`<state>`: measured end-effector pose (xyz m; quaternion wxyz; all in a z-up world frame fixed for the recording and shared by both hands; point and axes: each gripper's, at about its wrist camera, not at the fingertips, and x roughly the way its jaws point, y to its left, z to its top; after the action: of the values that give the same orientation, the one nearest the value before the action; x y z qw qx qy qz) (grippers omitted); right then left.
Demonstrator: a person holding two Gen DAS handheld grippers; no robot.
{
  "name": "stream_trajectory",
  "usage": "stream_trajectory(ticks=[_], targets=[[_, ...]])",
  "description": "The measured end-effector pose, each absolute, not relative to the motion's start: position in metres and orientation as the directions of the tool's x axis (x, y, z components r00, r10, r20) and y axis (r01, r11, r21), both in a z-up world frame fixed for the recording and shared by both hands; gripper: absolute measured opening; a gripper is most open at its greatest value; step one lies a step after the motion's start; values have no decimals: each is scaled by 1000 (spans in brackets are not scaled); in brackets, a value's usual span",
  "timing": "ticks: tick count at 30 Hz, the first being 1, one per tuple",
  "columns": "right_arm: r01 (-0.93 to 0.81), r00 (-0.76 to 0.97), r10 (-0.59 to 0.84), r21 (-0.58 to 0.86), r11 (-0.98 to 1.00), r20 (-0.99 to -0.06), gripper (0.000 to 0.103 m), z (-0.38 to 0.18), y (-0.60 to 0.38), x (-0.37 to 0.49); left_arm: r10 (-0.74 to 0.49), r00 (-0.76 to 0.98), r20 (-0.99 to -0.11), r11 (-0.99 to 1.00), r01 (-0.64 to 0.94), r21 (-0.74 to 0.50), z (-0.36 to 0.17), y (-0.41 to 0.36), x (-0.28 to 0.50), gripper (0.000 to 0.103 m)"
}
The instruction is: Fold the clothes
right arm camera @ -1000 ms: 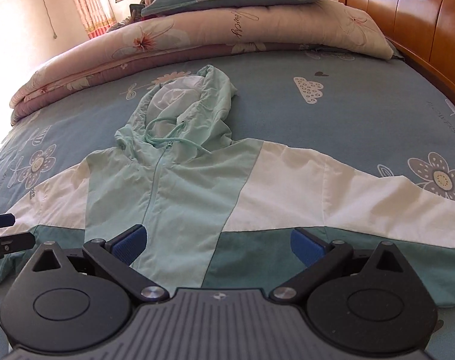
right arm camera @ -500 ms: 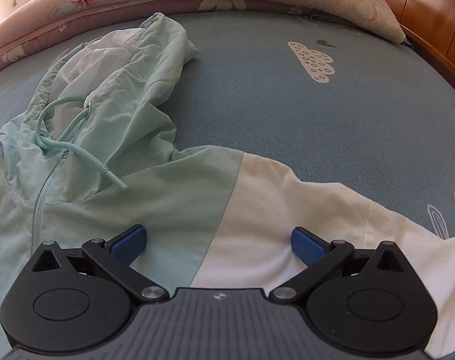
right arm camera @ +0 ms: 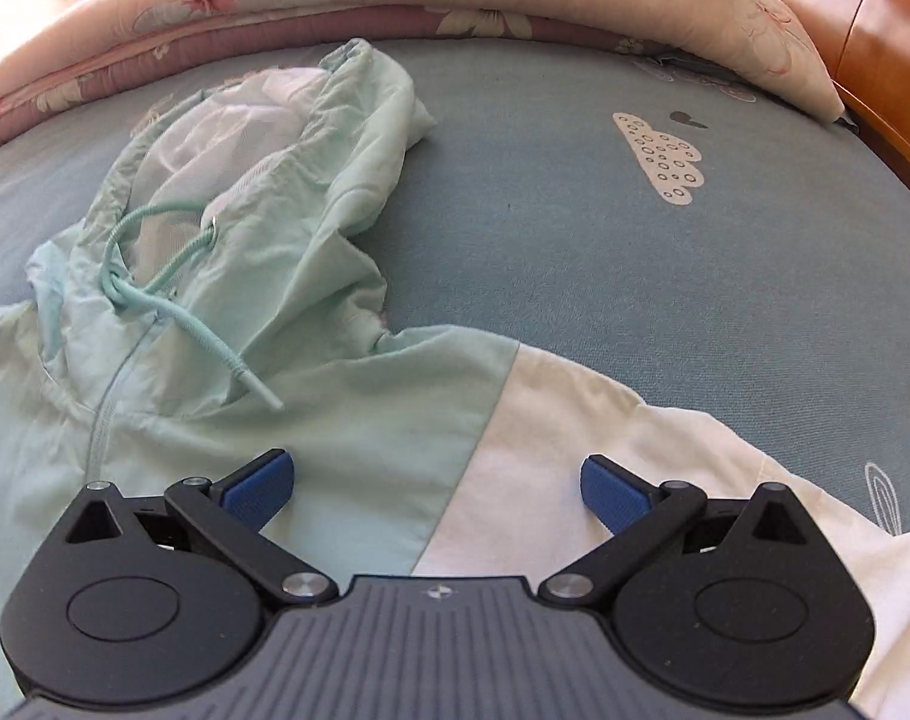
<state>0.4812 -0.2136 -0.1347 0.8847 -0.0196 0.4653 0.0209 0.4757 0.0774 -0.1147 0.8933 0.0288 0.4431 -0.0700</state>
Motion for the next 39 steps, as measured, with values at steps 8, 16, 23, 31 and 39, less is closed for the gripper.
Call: stream_trajectory(ticks=[8, 16, 23, 31, 39], targets=[[33, 637, 47, 89, 996, -769, 103, -125, -251, 499, 47, 618, -785, 998, -68, 7, -126, 105, 503, 102], [-74, 666, 196, 197, 978, -720, 103, -93, -244, 452, -254, 629, -734, 967, 152, -204, -94, 90, 443, 102], [-151, 592, 212, 152, 977, -777, 103, -114, -223, 435, -256, 568, -782, 951, 294, -98, -120, 50, 432, 102], [-109, 604, 150, 105, 989, -783, 103, -122, -256, 481, -178, 575, -799, 965, 262, -26, -137, 60, 476, 102], [-180, 571, 280, 215, 960, -772, 103, -90, -252, 409, -196, 547, -814, 955, 294, -32, -103, 43, 420, 102]])
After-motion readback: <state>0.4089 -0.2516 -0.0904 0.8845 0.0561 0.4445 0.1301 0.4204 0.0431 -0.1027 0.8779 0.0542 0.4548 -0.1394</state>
